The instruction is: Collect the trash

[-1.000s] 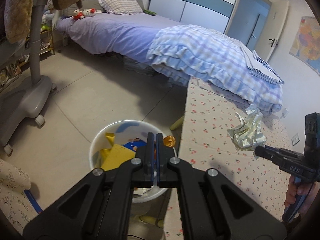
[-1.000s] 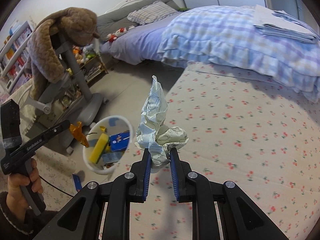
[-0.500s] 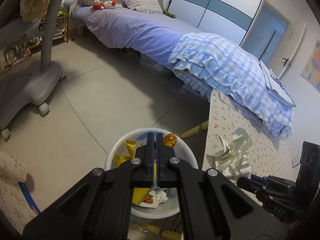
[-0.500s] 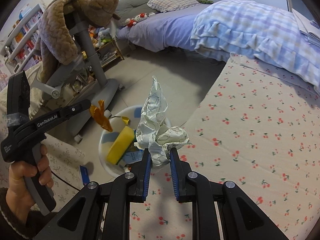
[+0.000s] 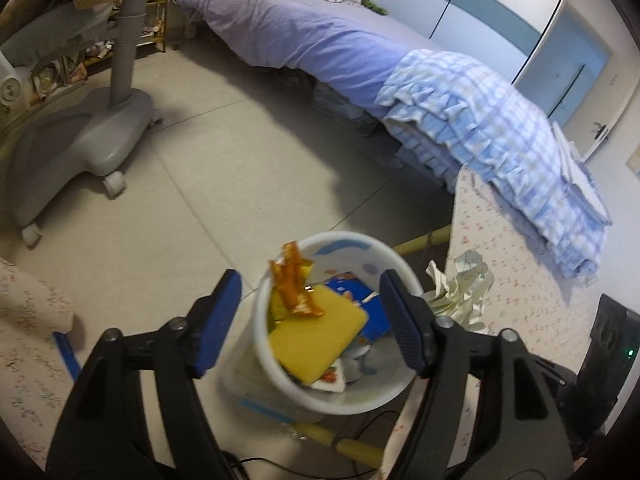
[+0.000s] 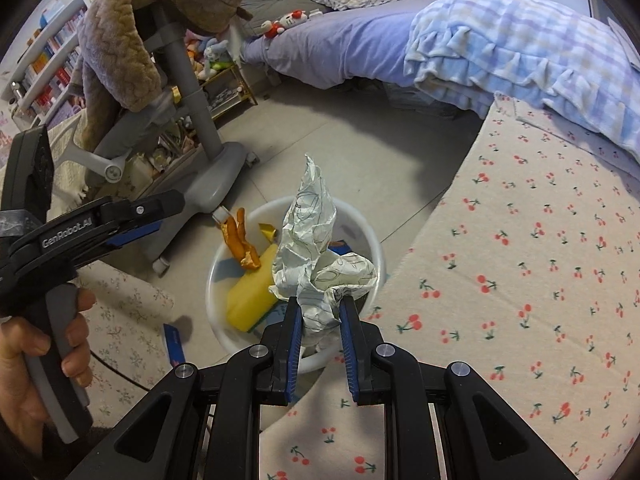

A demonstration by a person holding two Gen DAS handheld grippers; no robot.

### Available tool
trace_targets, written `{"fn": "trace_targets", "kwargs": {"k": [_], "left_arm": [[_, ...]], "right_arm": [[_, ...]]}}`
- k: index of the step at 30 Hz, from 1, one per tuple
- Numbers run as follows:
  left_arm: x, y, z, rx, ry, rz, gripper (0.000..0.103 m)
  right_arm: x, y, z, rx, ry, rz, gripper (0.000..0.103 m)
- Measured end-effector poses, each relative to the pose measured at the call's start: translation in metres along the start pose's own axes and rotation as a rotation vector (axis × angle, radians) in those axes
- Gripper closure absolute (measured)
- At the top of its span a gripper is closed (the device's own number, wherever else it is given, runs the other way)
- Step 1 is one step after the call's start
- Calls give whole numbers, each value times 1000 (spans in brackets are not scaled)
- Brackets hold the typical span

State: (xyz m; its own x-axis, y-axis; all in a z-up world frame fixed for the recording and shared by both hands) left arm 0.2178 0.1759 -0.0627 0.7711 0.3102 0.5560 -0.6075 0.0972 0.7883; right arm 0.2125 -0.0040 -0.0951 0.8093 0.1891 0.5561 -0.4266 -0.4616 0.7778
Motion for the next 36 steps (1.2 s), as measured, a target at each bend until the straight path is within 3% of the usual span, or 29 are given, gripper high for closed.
{"fn": "trace_targets", "kwargs": {"k": [3, 5, 6, 7, 12, 18, 28, 36], "left_arm": [[-2, 4, -5, 34, -9, -12, 19], [-3, 5, -9, 62, -16, -17, 17], [-4, 6, -11, 79, -20, -22, 15], [-6, 6, -13, 89, -21, -26, 14], [-13, 16, -11, 114, -25, -36, 4], [-22, 38, 11, 112, -75, -5, 1], [-83, 78, 66, 130, -210, 53, 1], [-130, 89, 95, 160, -279, 95, 1]], "right_arm": [[-1, -6, -3, 4, 0, -8, 79], [-1, -10, -2, 12, -21, -26, 57], [-1, -10, 0, 10, -38, -25, 36], [0, -7, 2, 9, -50, -7, 32], [3, 16, 8, -4, -62, 29, 32], [-9, 67, 27, -44, -115, 79, 29], [-66, 167, 70, -305, -159, 194, 17], [-129, 204, 90, -497, -209, 259, 14]]}}
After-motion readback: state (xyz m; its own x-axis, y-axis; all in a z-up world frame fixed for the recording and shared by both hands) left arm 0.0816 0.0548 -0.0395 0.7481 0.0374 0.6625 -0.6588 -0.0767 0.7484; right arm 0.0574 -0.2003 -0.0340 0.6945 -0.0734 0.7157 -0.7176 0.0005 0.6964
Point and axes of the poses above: each gripper's, at about its wrist camera, not at the fingertips, and y roughly against the way its jaws point, z to its right, x to its top, the point moved 8 cm from there along -y, roughly the way its jaws point
